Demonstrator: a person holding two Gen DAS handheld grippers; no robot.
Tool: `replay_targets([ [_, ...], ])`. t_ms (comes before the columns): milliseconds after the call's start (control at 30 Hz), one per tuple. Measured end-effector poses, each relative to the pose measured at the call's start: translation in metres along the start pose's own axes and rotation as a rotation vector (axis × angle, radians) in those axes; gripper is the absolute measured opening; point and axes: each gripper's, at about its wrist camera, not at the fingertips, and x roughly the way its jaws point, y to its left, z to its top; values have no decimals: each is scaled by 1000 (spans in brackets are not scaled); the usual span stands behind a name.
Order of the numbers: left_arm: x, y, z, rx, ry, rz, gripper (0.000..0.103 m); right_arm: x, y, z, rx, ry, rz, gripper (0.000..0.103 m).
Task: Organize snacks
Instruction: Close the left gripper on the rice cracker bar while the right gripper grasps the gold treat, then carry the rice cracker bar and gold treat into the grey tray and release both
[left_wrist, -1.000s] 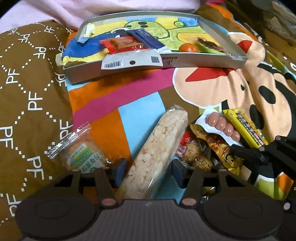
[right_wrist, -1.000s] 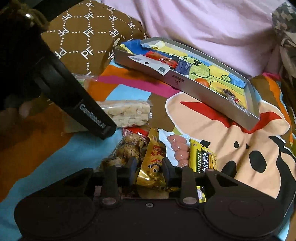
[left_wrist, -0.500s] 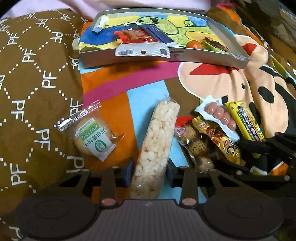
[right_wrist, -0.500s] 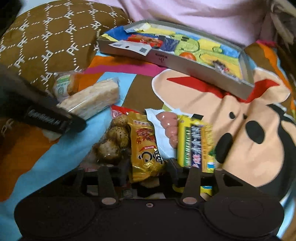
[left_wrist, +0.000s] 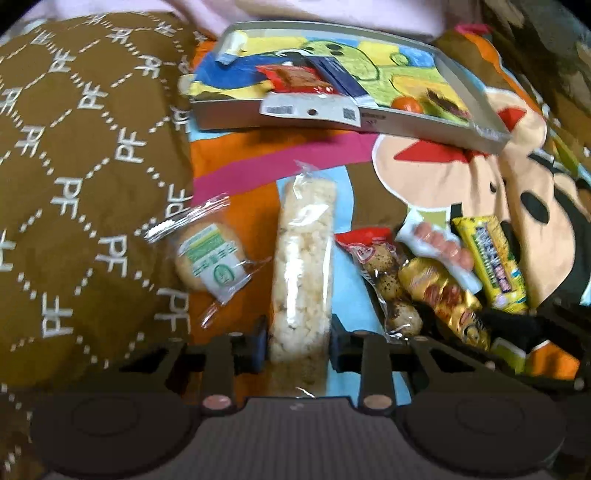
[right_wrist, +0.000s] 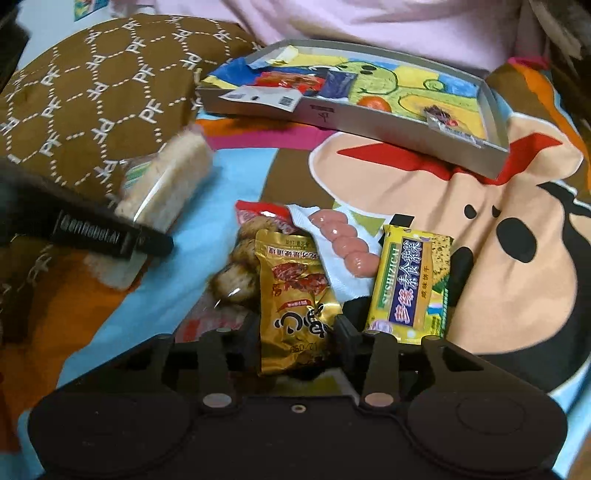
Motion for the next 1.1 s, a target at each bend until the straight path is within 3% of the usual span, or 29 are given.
replay_targets([
  [33,-3,2,-1,-18,6,-15,33,-7,4,-2,-24,-13,-10,37],
  [67,-6,3,-3,-29,9,-18,33,-14,10,-4,-62,-31,-30,17],
  [167,-12,0,-9,-20,3,4,33,-31,26,-9,-163,-72,-82,16],
  [333,-23,-3,-19,-19,15,11,33,-29,25,-8,-177,-61,-110,16],
  [400,-27,-4,-22,-24,15,9,33,-19,26,-6,-207,-66,-158,20],
  [433,-28,-5,-22,-26,14,12,33,-8,26,-5,-226,-42,-176,32],
  [500,-30,-6,-23,-30,14,15,33,9,24,-7,-233,-1,-179,32],
  [700,-39,-13,-22,-33,-4,4,33,-5,24,-13,-237,-88,-181,18],
  [1100,-77,-37,12,-4,-158,42,33,-80,19,13,-199,-319,-154,17],
])
